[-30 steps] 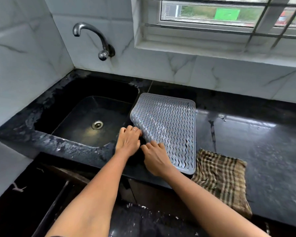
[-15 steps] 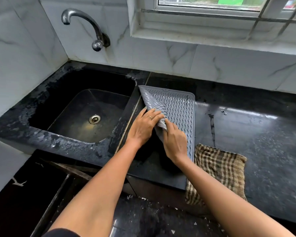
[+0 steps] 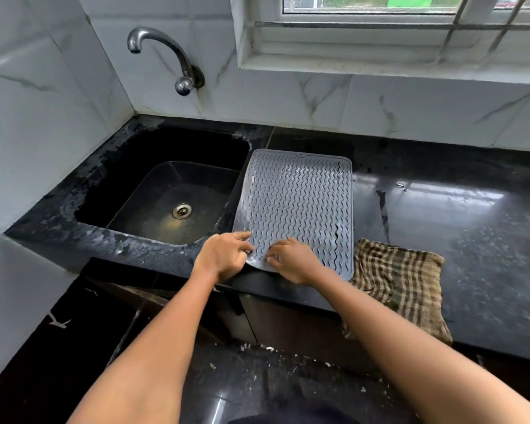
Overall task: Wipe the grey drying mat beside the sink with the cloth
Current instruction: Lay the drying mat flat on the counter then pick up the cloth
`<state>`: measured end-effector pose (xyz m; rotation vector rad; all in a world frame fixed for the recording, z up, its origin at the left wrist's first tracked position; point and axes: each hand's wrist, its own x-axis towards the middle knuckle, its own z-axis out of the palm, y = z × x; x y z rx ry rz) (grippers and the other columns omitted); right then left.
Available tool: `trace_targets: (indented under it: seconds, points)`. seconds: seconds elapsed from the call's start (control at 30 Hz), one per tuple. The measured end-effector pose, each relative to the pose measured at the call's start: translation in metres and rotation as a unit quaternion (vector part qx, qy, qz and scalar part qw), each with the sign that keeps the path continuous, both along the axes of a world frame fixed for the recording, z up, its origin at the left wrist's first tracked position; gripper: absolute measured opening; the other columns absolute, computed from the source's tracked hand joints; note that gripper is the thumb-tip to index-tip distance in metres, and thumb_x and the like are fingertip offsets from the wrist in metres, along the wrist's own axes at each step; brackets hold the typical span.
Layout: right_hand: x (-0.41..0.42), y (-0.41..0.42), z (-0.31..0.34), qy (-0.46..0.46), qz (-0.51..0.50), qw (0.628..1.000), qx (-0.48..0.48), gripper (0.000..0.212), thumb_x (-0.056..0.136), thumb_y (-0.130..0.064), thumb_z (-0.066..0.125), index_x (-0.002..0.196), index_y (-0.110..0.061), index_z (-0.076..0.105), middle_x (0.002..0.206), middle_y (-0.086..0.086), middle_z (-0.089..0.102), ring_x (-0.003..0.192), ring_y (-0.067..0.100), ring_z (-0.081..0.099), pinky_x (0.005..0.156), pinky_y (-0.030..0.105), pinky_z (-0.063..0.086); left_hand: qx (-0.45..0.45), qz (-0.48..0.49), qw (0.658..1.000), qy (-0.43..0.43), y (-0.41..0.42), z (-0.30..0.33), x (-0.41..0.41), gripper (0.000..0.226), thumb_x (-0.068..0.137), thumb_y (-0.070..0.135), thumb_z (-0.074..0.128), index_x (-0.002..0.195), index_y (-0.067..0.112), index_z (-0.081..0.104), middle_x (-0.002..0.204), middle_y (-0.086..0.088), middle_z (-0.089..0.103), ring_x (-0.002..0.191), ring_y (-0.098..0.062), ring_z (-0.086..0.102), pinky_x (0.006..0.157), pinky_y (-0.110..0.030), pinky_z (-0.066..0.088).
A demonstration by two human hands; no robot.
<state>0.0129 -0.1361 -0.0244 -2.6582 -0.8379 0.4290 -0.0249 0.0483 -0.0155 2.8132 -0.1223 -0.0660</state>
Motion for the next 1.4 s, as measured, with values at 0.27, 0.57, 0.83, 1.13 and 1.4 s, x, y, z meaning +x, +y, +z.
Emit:
trace_targets:
  seconds: [0.27, 0.57, 0.83, 1.13, 1.4]
  points:
    - [0.054, -0.101, 0.032, 0.001, -0.138, 0.989, -0.045, 0.035, 0.090, -0.023, 0.057, 0.125, -0.022, 0.055, 0.133, 0.003, 0.056, 0.120, 0.022, 0.051, 0.101, 0.048, 0.044, -0.041, 0.012, 0.996, -0.077, -0.054, 0.019, 0.037, 0.029, 0.094, 0.031, 0.044, 0.103, 0.020, 0.069, 0.106, 0.002, 0.071, 0.095, -0.017, 0.065, 0.071, -0.025, 0.045]
    - [0.077, -0.203, 0.020, 0.118, -0.220, 0.935, -0.252, 0.082, 0.070, -0.028, 0.079, 0.136, -0.019, 0.032, 0.139, 0.016, 0.034, 0.130, 0.036, 0.036, 0.105, 0.051, 0.037, -0.004, -0.088, 0.993, 0.073, -0.207, 0.006, 0.082, 0.054, 0.094, 0.044, 0.051, 0.142, 0.023, 0.040, 0.142, -0.005, 0.049, 0.128, -0.024, 0.046, 0.102, -0.042, 0.042]
    - [0.083, -0.216, 0.017, 0.204, -0.170, 0.921, -0.283, 0.065, 0.072, -0.040, 0.077, 0.119, -0.004, 0.051, 0.110, 0.009, 0.054, 0.101, 0.027, 0.054, 0.090, 0.036, 0.045, 0.098, -0.110, 0.980, 0.131, -0.243, -0.010, 0.087, 0.045, 0.090, 0.053, 0.052, 0.120, 0.019, 0.055, 0.120, -0.006, 0.064, 0.115, -0.027, 0.056, 0.096, -0.038, 0.036]
    - [0.121, -0.186, 0.148, 0.369, -0.069, 0.912, -0.168, 0.034, 0.075, -0.034, 0.072, 0.094, -0.006, 0.066, 0.083, 0.005, 0.071, 0.081, 0.017, 0.064, 0.084, 0.031, 0.049, -0.263, -0.112, 0.869, 0.403, -0.167, 0.106, 0.115, 0.043, 0.096, 0.041, 0.047, 0.124, 0.009, 0.056, 0.126, -0.005, 0.060, 0.116, -0.019, 0.059, 0.105, -0.038, 0.046]
    - [0.123, -0.133, 0.249, -0.050, -0.052, 0.992, 0.101, 0.026, 0.075, -0.038, 0.074, 0.071, -0.015, 0.062, 0.077, 0.003, 0.062, 0.076, 0.021, 0.056, 0.072, 0.038, 0.047, -0.354, -0.055, 0.933, -0.021, -0.079, 0.222, 0.116, 0.016, 0.083, 0.018, 0.072, 0.093, 0.022, 0.060, 0.093, 0.007, 0.069, 0.080, 0.002, 0.067, 0.060, -0.009, 0.051]
